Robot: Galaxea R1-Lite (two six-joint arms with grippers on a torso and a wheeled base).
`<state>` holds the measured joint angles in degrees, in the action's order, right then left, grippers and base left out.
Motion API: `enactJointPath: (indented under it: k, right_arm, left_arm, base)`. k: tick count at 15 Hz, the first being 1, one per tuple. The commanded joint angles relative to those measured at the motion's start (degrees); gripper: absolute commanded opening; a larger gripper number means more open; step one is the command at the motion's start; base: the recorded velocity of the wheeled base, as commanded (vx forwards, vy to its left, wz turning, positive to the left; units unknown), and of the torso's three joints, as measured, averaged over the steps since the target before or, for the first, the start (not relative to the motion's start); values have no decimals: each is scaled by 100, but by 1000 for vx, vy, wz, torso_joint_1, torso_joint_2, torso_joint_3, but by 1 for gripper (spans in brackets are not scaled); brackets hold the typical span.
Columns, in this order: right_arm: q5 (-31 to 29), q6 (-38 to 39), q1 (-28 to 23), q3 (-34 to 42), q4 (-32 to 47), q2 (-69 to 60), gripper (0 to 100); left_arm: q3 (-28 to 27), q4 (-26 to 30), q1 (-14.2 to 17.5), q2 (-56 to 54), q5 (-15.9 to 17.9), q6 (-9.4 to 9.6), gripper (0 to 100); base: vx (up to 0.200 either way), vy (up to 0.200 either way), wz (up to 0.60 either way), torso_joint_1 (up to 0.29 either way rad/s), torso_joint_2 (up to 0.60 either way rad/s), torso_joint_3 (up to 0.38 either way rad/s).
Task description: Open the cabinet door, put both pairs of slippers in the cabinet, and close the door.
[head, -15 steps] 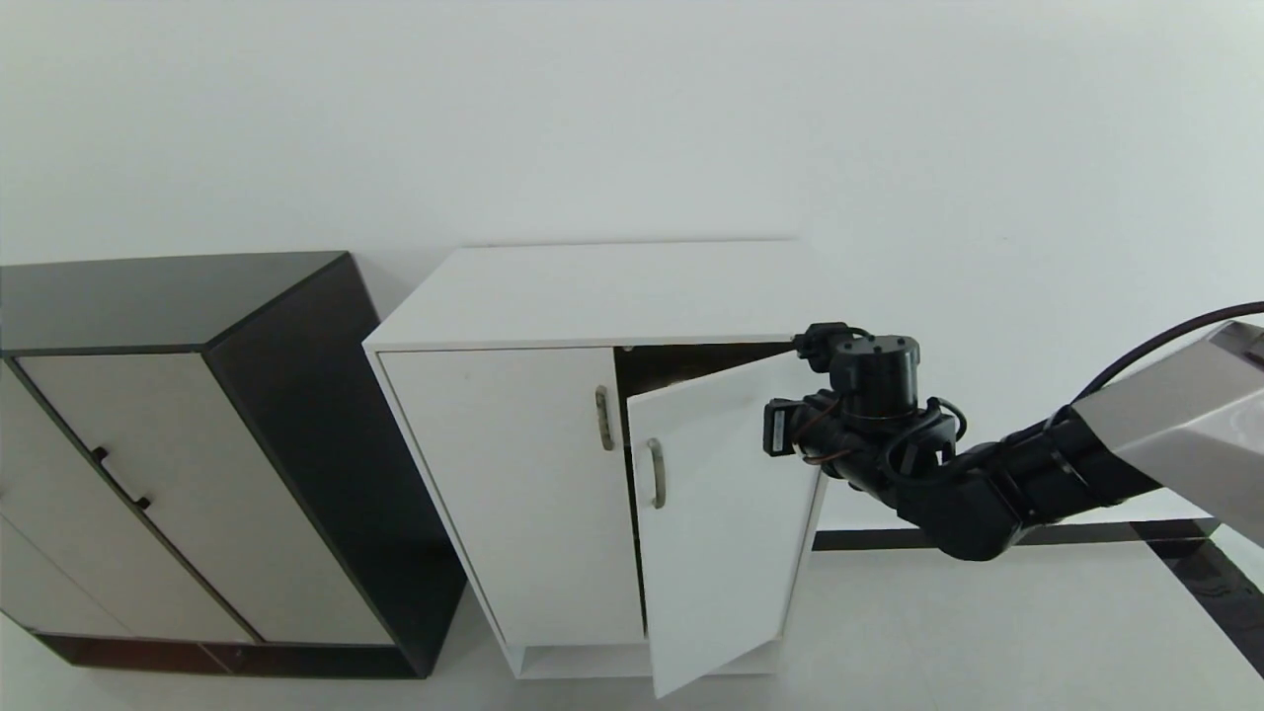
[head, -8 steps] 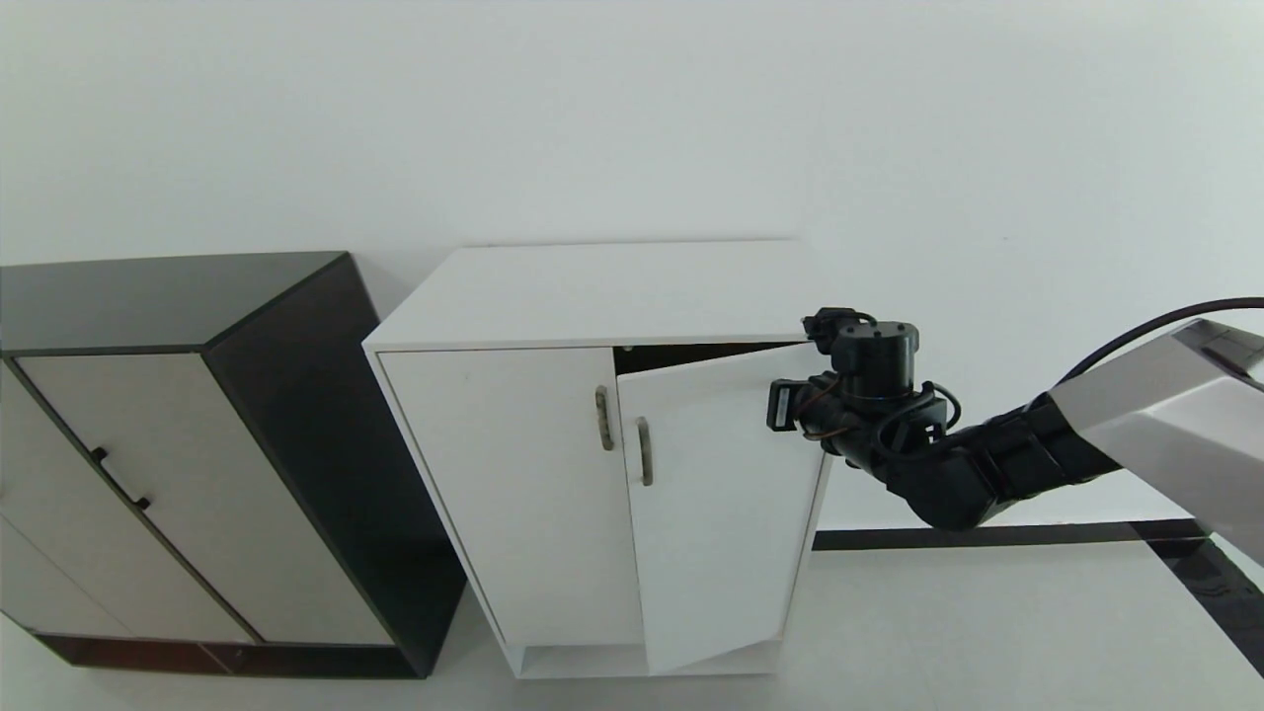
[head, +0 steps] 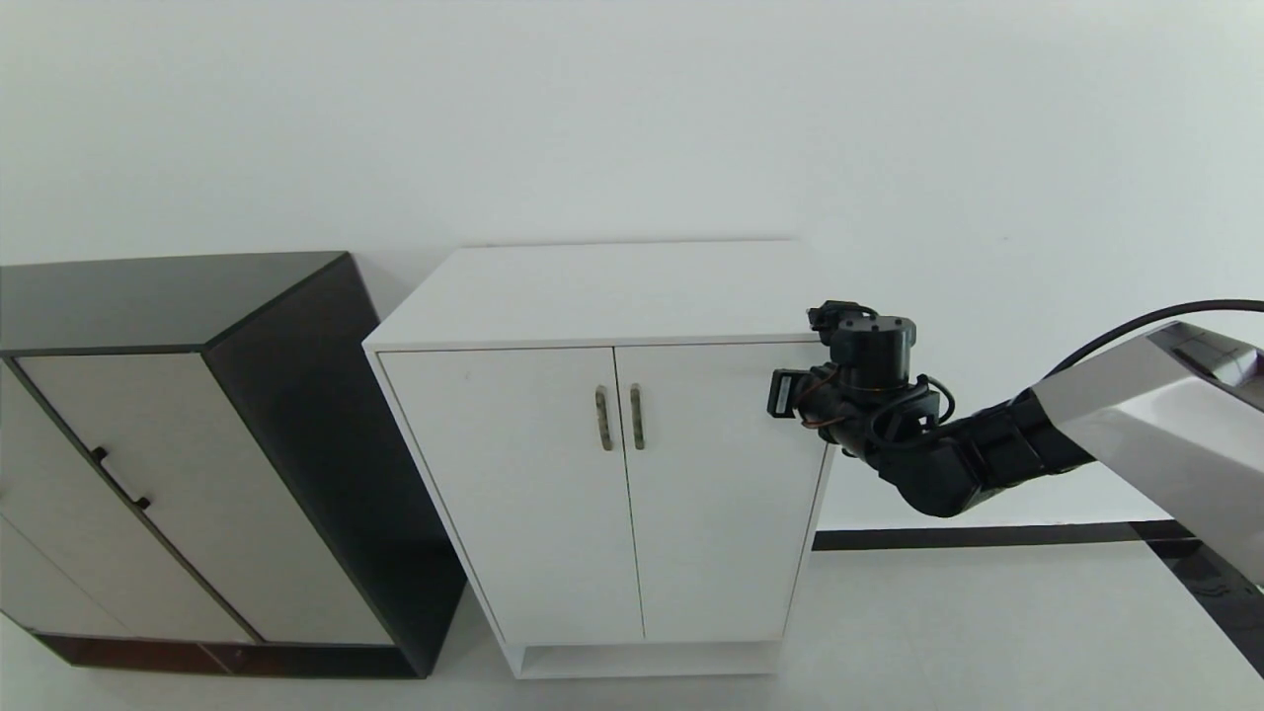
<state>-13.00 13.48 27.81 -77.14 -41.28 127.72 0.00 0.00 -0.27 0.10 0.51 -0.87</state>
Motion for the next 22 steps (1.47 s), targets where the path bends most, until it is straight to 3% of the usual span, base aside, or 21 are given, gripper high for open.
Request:
enactJointPath:
  k: [1, 6, 11, 14, 18, 22]
  right_arm:
    - [-1, -4, -21, -11, -3, 25, 0]
    - [-10, -4, -21, 41, 6, 16, 0]
    - [-19, -162, 506, 1184, 6, -951, 0]
    - [-45, -232, 691, 1465, 6, -1206, 0]
    - [-493, -214, 691, 2713, -12, -1891, 0]
    - [-810, -276, 339, 4453, -12, -3359, 0]
  left_arm:
    - [0, 0, 0, -1, 2, -1, 0]
    - [0, 0, 0, -1, 2, -1, 0]
    - [0, 0, 0, -1, 2, -10, 0]
    - [0, 0, 0, -1, 2, -10, 0]
    - [0, 0, 0, -1, 10, -10, 0]
    - [0, 0, 0, -1, 2, -10, 0]
  base:
    - [0, 0, 0, 0, 0, 0]
    - [0, 0, 0, 0, 0, 0]
    - [0, 0, 0, 0, 0, 0]
    - [0, 0, 0, 0, 0, 0]
    - [0, 0, 0, 0, 0, 0]
    - [0, 0, 0, 0, 0, 0]
